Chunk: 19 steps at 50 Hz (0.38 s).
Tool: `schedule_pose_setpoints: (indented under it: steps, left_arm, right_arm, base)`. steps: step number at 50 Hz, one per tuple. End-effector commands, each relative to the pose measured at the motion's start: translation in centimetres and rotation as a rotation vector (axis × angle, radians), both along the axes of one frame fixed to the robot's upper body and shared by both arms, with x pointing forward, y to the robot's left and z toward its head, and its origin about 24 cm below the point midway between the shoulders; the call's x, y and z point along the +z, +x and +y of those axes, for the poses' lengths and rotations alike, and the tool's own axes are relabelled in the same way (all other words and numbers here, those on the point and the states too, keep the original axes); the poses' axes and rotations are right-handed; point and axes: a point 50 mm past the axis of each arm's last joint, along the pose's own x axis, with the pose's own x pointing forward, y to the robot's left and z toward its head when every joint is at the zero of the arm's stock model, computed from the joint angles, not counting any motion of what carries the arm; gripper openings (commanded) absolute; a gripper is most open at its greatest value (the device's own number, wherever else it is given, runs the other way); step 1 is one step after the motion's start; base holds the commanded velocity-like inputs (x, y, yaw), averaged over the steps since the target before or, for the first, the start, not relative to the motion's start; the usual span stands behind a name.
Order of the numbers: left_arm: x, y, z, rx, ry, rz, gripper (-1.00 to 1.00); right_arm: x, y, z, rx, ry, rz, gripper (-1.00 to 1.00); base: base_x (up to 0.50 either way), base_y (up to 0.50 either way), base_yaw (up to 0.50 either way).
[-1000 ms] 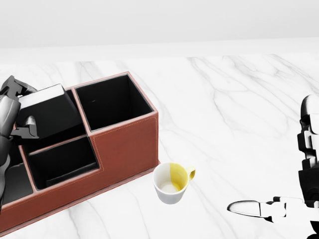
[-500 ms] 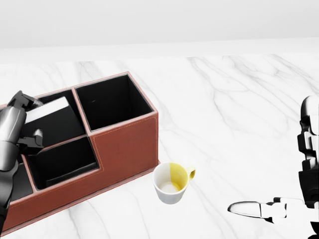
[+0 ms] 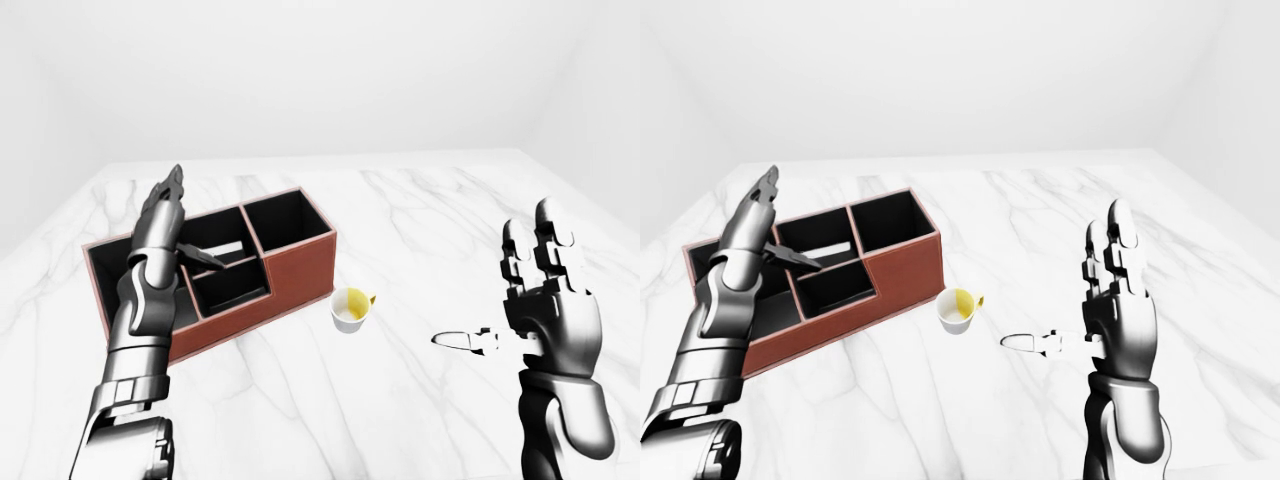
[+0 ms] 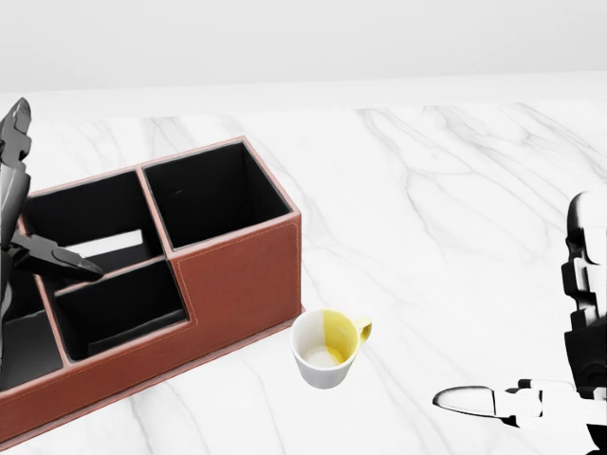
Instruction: Pick up the book and place it in the front compartment of the caddy.
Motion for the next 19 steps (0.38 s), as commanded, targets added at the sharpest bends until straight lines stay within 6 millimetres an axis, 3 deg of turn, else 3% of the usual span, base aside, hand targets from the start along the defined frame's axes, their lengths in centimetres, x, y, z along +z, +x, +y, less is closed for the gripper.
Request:
schedule_pose_setpoints:
  steps: [1, 4, 9, 13, 16, 19]
  left_arm:
    - [6.7, -3.3, -1.8, -0.132, 0.132, -0.196, 1.0]
    - [8.4, -4.6, -2.5, -0.165, 0.182, -0.243, 1.0]
    - [12.2, -8.3, -4.4, -0.239, 0.324, -0.346, 1.0]
    - [12.6, -12.5, -7.1, -0.325, 0.381, -0.423, 1.0]
    - [12.0, -15.6, -9.6, -0.402, 0.407, -0.442, 1.0]
    - [11.6, -17.8, -11.0, -0.429, 0.388, -0.464, 1.0]
  right_arm:
    - [0.0, 0.0, 0.0, -0.001, 0.002, 0.002, 1.0]
    - [0.3, -0.1, 0.0, -0.003, -0.002, -0.013, 1.0]
    - [0.9, -0.4, 0.1, -0.004, -0.01, -0.045, 1.0]
    - [1.5, -0.4, 0.3, 0.0, -0.016, -0.071, 1.0]
    - [2.0, -0.6, 0.7, 0.009, -0.02, -0.095, 1.0]
    - [2.3, -0.7, 0.9, 0.015, -0.025, -0.111, 1.0]
  base:
    - [0.0, 0.0, 0.0]
    - [0.0, 0.0, 0.0]
    - [0.0, 0.0, 0.0]
    - [0.0, 0.0, 0.0]
    - [0.0, 0.0, 0.0]
    - [0.0, 0.0, 0.0]
